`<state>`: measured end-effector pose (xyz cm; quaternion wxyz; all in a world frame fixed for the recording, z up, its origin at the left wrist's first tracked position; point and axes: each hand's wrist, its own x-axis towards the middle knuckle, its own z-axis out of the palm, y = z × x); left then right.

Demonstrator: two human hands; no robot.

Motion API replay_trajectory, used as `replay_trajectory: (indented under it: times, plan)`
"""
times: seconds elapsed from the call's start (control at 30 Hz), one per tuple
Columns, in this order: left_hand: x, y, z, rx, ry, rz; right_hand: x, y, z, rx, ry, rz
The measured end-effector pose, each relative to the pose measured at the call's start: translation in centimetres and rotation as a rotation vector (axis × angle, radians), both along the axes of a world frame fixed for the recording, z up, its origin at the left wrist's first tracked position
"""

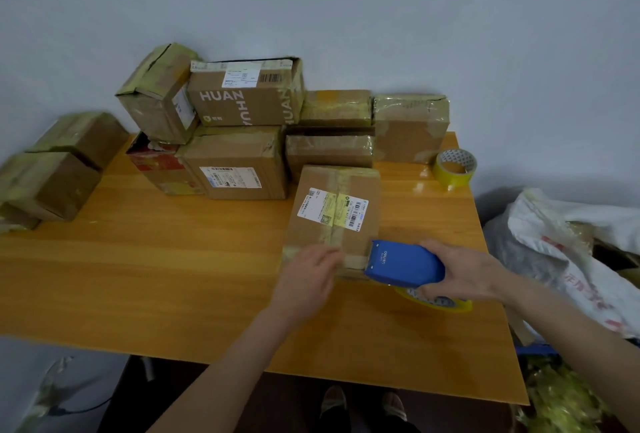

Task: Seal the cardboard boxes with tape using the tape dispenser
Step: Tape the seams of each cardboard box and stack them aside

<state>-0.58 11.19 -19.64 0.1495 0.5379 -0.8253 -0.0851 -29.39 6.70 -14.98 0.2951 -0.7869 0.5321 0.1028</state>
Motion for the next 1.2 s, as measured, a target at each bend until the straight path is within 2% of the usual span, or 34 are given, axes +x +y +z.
replay_trajectory:
  times: [0.1,0.23,0.63,0.87,1.03,1.2]
  plan:
    - [-1.7,0.5,-1.7,0.217,-0.261,-0.102,0.1,0.2,0.4,-0.086,0.02,0.037]
    - [-1.4,0.3,-2.0,0.25,-0.416,-0.09,-0.4,0.2,0.6,-0.096,0.002,0.048]
    - [-1.5,0.2,-1.5,0.28,-0.418,-0.089,-4.4,0.0,0.5,0.073,-0.006,-0.001]
    - [-1.5,-0.1,-1.3,0.29,-0.385,-0.091,-2.0,-0.7,0.3,0.045,0.229,0.093]
    - [-1.5,-0.2,-1.3,0.287,-0.374,-0.084,0.7,-1.8,0.8,0.067,0.254,0.1]
    - [-1.4,0.3,-1.4,0.289,-0.345,-0.091,2.4,-2.1,0.4,0.099,0.358,0.147]
